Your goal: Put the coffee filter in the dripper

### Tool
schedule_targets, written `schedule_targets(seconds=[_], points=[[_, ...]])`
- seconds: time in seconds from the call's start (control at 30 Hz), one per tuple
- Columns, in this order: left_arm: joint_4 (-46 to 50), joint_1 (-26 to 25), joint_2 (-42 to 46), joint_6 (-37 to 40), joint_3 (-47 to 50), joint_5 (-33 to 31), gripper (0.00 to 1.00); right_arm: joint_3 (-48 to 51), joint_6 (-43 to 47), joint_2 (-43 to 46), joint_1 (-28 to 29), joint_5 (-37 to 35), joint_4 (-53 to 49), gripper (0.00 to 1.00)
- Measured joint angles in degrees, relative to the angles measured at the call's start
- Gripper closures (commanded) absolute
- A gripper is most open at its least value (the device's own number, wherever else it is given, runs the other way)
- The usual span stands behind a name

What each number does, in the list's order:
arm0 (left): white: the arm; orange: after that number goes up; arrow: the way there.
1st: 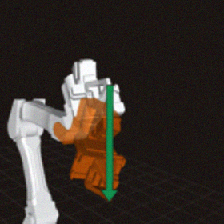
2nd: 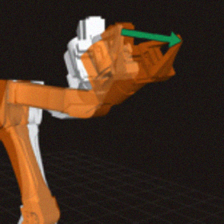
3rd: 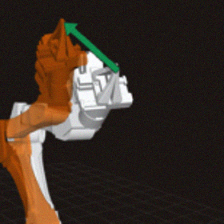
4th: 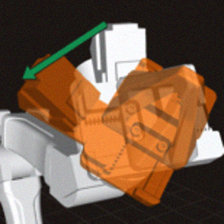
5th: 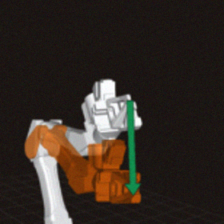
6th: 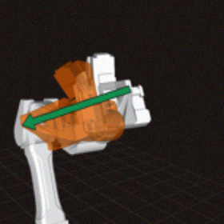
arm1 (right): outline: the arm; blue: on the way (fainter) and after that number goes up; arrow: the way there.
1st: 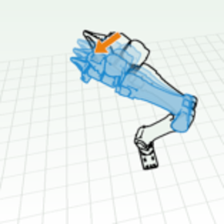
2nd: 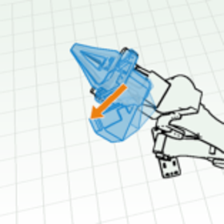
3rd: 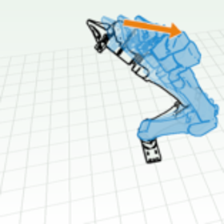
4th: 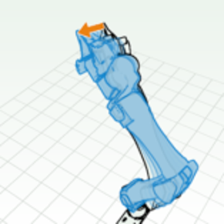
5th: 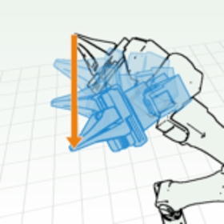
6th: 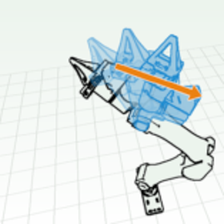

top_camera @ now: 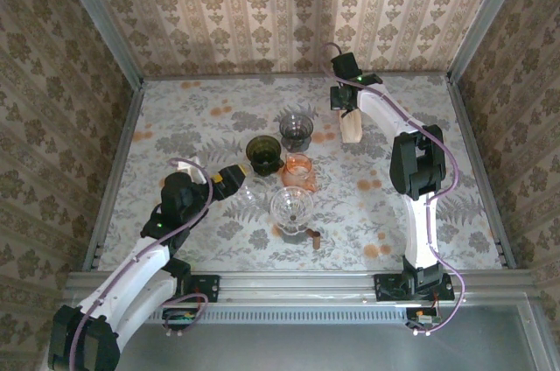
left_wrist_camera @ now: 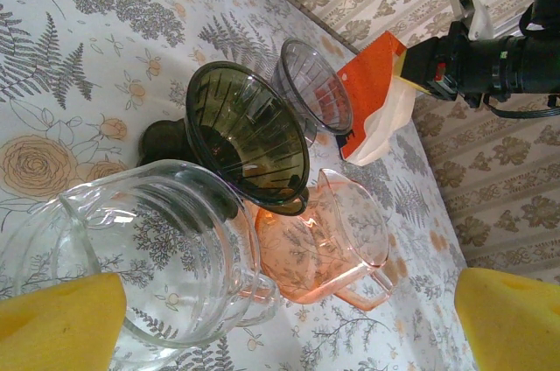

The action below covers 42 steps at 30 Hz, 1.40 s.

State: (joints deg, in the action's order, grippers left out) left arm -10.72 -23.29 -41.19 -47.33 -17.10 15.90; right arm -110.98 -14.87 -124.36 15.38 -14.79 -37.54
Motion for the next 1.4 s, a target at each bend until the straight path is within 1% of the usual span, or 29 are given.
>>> schedule_targets(seconds=[0.2,0.43,0.57,0.7,0.87,0.97,1.1,1.27,1.4], points=[[0.0,0.0,0.0,0.0,0.0,0.0,0.02,0.7,0.0,4.1,0.2,-0.5,0.1,1.00],[0.0,0.0,0.0,0.0,0.0,0.0,0.02,5.0,0.0,11.1,0.8,-1.3,1.5,1.00],[0.0,0.0,0.4,0.0,0.0,0.0,0.02,9.5,-0.2,15.2,1.4,-1.4,2.3,1.00],[0.0,0.0,1.4,0.0,-0.1,0.0,0.02,14.8,-0.4,21.2,2.6,-1.7,3.0,1.00],[0.8,0.0,1.6,0.0,-1.4,0.5,0.02,22.5,-1.6,32.6,5.1,-2.7,3.8,1.00],[1.5,0.0,1.6,0.3,-3.0,1.0,0.02,27.3,-2.3,40.5,7.3,-3.0,4.0,1.00],[2.6,0.0,1.7,1.3,-5.0,2.1,0.01,31.3,-2.9,50.8,12.8,-3.3,1.6,1.00],[3.2,0.0,2.1,2.1,-6.1,3.3,0.01,31.5,-3.2,59.7,21.4,-2.8,-5.0,1.00],[3.9,-0.3,2.2,2.1,-6.2,3.8,0.01,29.9,-4.9,63.4,26.8,-0.7,-13.7,1.00]])
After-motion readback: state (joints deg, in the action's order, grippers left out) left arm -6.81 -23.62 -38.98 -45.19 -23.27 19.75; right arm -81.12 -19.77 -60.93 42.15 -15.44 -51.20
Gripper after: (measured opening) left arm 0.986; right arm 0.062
